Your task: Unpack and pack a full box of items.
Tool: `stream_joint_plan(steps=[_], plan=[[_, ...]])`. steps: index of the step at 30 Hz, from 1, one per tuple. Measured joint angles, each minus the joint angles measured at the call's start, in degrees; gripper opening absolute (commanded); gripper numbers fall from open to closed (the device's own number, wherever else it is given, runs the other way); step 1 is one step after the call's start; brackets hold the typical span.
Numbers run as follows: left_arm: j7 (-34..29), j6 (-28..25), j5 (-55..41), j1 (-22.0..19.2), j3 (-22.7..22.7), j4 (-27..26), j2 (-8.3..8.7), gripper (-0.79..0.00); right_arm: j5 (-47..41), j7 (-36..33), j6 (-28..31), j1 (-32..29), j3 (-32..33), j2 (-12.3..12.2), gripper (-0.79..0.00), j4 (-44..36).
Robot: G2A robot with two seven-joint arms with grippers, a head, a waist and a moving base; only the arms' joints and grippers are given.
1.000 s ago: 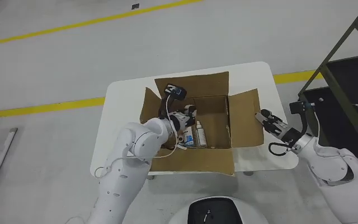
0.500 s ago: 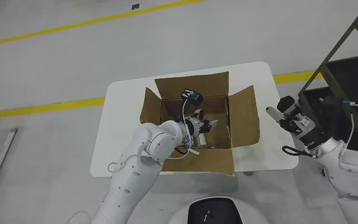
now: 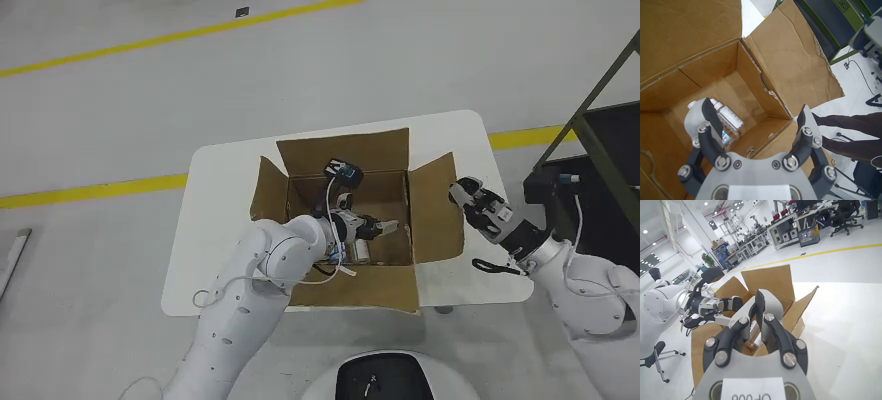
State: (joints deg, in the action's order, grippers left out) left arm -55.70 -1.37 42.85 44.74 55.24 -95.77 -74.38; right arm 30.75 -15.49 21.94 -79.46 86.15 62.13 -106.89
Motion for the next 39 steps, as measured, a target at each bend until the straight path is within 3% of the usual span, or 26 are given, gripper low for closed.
stream_joint_plan(steps=[11,15,20,28,39], plan=[[2.56,1.65,2.85,0.62,-0.01,1.93,0.05,0.0,2.63,-1.84,-3.44,0.77,-2.51,0.3,-0.785,4.67],[-0.35,6.97,14.27,-1.28,-2.71,6.8,-0.15,0.0,2.58,-2.0,-3.24,0.54,-2.33,0.3,-0.785,4.69],[-3.32,11.36,16.93,-3.22,-5.16,11.08,-1.1,0.0,3.06,-2.44,-3.13,0.62,-2.26,0.29,-0.785,4.43],[-5.34,14.52,12.13,-6.38,-7.76,17.19,-3.28,0.0,3.76,-2.9,-2.92,1.14,-2.65,0.35,-0.785,4.66],[-5.27,14.41,12.06,-6.41,-7.76,17.2,-3.3,0.0,6.07,-4.12,-1.26,2.09,-3.32,0.3,-0.785,5.09]])
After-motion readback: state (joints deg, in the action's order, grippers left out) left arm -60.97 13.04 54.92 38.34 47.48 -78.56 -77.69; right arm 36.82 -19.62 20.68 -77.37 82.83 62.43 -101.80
